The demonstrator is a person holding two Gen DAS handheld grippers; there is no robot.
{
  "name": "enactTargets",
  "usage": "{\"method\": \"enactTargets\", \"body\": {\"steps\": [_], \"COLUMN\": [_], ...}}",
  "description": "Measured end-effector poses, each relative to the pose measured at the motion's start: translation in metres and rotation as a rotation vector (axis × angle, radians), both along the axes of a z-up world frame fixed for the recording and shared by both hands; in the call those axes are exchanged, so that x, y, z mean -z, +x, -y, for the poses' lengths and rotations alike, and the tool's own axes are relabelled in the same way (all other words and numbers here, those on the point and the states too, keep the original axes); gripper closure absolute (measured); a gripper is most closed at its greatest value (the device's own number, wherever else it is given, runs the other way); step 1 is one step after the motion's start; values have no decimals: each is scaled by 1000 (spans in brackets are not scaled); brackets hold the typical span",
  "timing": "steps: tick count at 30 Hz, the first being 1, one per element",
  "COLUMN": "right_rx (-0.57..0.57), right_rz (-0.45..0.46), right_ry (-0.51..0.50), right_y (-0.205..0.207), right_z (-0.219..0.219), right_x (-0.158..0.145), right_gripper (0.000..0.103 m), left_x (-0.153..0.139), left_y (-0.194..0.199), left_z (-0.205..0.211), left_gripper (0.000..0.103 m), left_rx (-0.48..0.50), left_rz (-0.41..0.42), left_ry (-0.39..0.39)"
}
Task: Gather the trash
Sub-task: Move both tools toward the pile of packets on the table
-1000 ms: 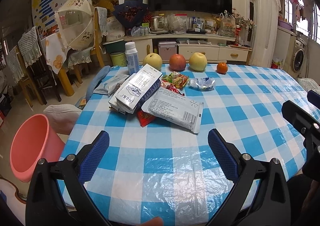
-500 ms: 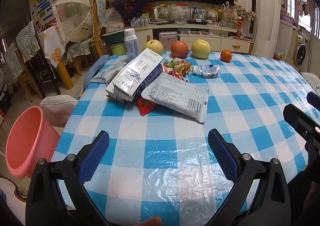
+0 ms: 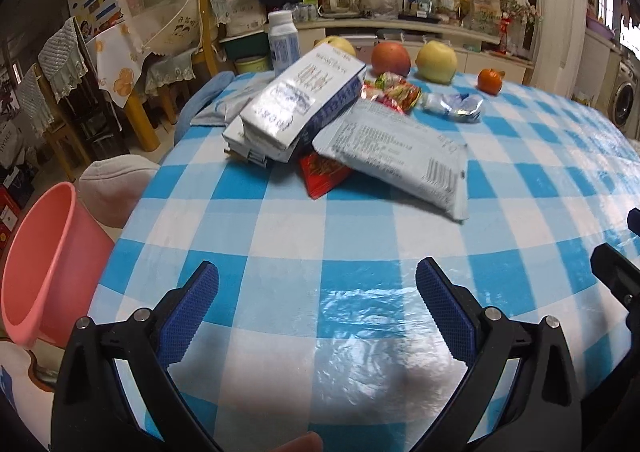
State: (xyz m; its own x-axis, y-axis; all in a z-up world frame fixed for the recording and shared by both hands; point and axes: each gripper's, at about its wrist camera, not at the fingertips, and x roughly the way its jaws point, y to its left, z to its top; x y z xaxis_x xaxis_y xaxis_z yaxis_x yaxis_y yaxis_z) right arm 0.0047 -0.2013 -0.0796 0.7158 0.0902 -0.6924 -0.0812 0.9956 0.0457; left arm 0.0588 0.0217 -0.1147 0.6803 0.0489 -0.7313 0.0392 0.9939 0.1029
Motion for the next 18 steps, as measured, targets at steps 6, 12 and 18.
{"method": "enactTargets", "body": {"steps": [6,12,18], "right_rx": [-34,-70,-113], "right_rz": [-39,-75,-91], "right_ry": [47,97,127], "right_y": [13,30,45], "right_z": [0,-4,-14], "right_x": [12,19,22], "right_gripper": [4,4,4], "left_x": [25,33,34], "left_y": [17,28,32], "left_z": [-6,-11,-15], "left_gripper": [3,3,3], "left_rx": [-25,-27,-15], "left_rz": [-62,-94,-87], "left_ry": [4,-28,-48]}}
